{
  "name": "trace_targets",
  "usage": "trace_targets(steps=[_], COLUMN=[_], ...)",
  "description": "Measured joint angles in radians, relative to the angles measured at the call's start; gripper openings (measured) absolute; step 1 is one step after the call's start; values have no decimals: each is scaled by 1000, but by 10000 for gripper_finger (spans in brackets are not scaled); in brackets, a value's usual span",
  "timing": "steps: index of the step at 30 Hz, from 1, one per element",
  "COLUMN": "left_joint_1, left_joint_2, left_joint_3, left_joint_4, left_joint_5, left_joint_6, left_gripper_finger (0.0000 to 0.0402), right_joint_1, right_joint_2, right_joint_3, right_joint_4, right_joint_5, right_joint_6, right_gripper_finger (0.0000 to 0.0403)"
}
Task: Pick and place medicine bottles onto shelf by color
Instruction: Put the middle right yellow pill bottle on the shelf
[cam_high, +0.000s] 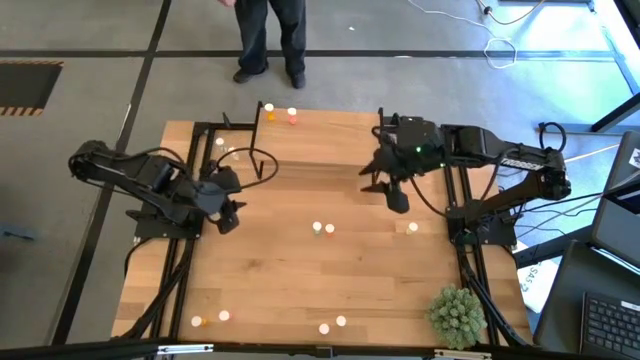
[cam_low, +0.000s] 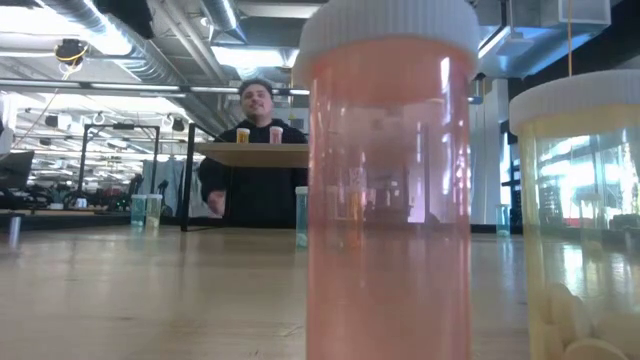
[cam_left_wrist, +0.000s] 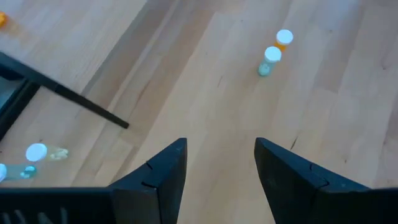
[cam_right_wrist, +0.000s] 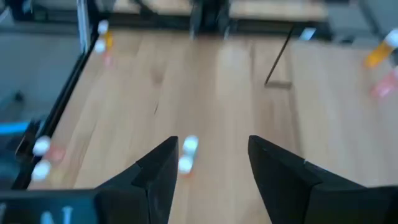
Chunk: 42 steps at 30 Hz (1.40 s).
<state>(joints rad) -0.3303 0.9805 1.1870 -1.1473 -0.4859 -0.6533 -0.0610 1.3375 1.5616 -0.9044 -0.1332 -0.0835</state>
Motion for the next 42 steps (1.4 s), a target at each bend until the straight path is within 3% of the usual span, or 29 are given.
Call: trace_targets(steps=[6,17,27,32,42], left_joint_1=[-1,-1,-1,0,0], left_joint_2=[-91,-111,-110,-111,-111], left_joint_3=[-84,-89,-89,-89,-89], left_joint_4=[67,97,159,180,181], left_joint_5=[-1,-2,-10,-12,-12], left_joint_6=[0,13,60,90,90], left_gripper_finger=[182,182,182,182,182], right_joint_1=[32,112,234,273,300], right_joint_2=[0,-26,-54,-68,-207], right_joint_3=[0,0,0,-47,-349], right_joint_4=[-129,-372,-670,-666,-507], right_joint_5=[33,91,215,220,195], right_joint_6=[154,354,788,909,1060], right_gripper_finger=[198,198,198,198,198])
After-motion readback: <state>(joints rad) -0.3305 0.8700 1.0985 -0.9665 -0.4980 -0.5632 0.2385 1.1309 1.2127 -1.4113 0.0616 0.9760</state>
